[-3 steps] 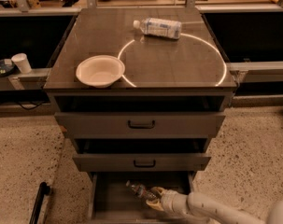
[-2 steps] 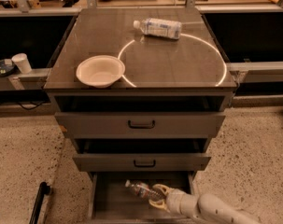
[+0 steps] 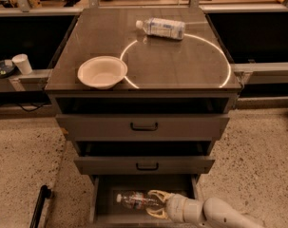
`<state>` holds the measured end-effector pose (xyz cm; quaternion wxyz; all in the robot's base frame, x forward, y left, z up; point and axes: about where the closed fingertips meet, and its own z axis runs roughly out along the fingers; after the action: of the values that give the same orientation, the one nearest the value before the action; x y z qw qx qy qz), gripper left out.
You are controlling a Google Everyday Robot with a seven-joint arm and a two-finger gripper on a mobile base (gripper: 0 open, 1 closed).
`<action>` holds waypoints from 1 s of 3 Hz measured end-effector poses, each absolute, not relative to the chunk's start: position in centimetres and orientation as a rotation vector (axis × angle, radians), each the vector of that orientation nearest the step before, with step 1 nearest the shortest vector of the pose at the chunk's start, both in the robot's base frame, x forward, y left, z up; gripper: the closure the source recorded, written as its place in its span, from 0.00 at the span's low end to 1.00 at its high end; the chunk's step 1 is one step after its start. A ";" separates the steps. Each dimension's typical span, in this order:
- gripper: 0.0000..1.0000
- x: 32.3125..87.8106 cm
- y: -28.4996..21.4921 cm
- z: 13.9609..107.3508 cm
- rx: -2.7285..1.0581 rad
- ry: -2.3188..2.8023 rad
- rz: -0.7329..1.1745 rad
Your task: Pick water bottle from bottom drawer and place on counter
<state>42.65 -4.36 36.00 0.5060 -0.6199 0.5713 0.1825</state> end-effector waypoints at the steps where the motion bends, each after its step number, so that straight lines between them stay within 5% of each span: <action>1: 1.00 42.7 -4.4 37.4 -1.552 1.360 0.379; 3: 1.00 39.5 -2.1 45.4 -1.664 1.458 0.243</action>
Offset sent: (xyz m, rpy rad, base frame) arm 0.0037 -0.0783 0.2388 -0.6155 -0.3341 -0.0253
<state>39.47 -2.11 45.41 0.4419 -0.6707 0.5877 0.0977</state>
